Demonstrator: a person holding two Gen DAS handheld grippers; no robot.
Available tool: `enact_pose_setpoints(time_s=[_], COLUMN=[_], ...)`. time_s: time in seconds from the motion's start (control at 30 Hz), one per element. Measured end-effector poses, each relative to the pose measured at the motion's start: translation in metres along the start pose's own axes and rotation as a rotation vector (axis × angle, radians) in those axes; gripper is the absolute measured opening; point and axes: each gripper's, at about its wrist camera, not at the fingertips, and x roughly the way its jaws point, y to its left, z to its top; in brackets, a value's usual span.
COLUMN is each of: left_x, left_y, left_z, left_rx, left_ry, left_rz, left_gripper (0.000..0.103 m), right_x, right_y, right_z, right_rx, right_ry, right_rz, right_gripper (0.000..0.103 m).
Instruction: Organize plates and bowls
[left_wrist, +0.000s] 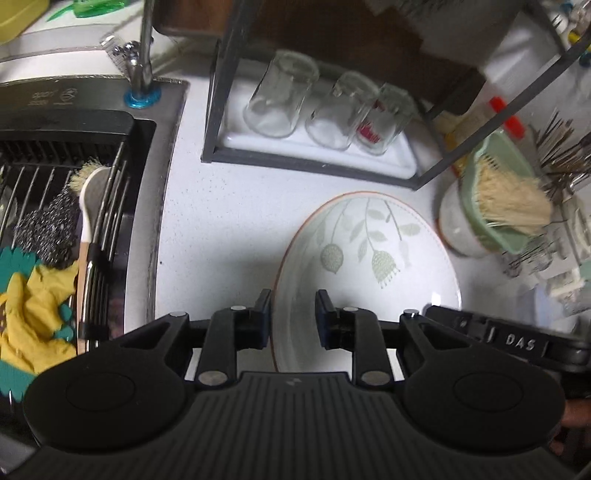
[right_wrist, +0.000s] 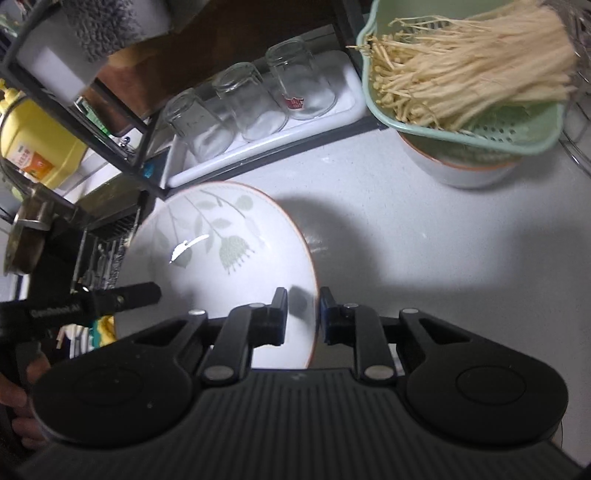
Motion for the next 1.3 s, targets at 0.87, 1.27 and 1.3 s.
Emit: enact_pose_setpoints(time_s=[0.87,1.27,1.3], left_x=[-0.005,0.008,0.008], left_y=[-0.115,-0.15,-0.151], left_z=[-0.107,-0.127,-0.127], left_rx=[0.04,0.124,0.137], left_ry=[0.046,0.023,0.022], left_rz=[0.101,0.199,0.208], left_gripper=[0.028,0.028,0.028], right_x=[-0.099,-0.087,-0.085], right_y=[-0.091,-0.123,-0.124], right_z=[-0.068,-0.092,-0.094], right_rx=[-0.017,-0.066,-0.065], right_ry=[-0.009,0.033,0.034], right_rz=[0.032,0.049,0.049], right_gripper=[0.021,0.021,0.021])
